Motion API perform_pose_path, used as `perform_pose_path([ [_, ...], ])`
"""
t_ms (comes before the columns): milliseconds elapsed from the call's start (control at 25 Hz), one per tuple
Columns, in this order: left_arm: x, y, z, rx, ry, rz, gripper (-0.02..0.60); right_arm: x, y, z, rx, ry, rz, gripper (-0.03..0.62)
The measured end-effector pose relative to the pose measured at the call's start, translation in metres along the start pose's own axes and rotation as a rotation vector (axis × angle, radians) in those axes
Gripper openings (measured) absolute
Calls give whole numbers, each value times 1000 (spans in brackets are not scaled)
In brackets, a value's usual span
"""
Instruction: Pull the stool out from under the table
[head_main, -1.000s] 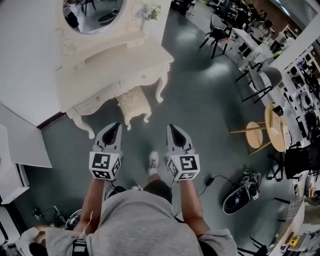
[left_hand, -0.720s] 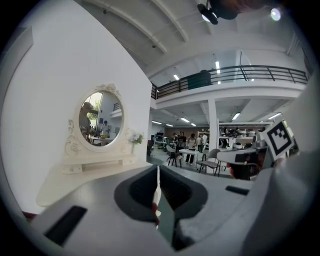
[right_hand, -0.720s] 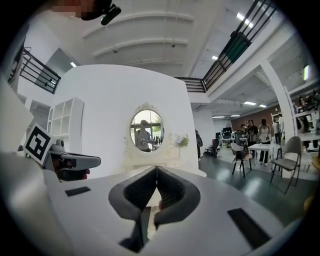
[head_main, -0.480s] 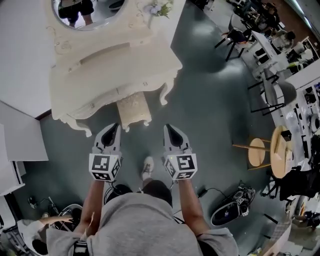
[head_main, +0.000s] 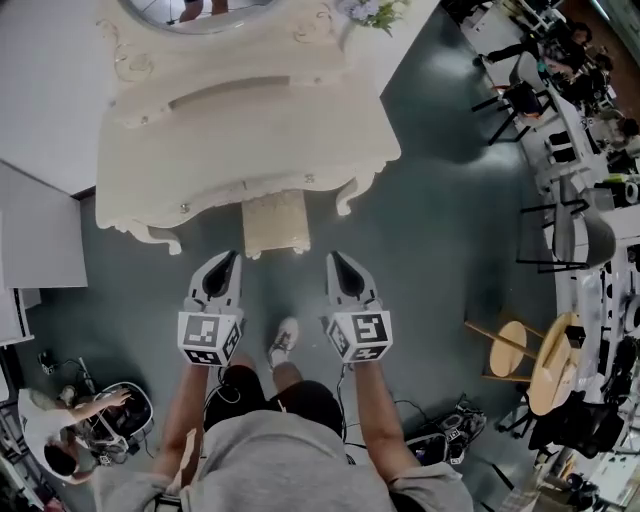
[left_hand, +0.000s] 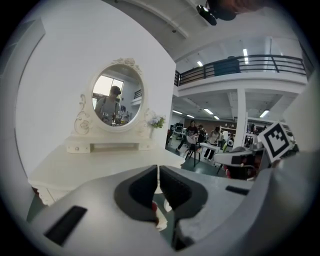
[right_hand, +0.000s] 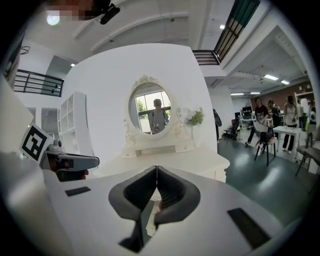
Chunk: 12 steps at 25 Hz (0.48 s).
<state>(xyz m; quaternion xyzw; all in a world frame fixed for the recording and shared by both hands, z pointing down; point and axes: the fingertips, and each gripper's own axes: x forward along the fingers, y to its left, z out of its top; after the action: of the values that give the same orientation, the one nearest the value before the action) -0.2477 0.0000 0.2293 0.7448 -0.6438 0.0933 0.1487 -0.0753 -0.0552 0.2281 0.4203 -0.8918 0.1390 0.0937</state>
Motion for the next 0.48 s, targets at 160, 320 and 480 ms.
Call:
perform_pose_path([
  [160, 33, 16, -29, -38, 37, 26, 14, 39, -13, -31, 39, 42, 20, 14],
  [320, 69, 36, -69, -68, 77, 23, 14, 76, -28, -73, 76, 90, 10, 14],
  [480, 106, 61, -122, -76, 117, 9, 14, 116, -40, -120, 86, 119, 2, 14],
])
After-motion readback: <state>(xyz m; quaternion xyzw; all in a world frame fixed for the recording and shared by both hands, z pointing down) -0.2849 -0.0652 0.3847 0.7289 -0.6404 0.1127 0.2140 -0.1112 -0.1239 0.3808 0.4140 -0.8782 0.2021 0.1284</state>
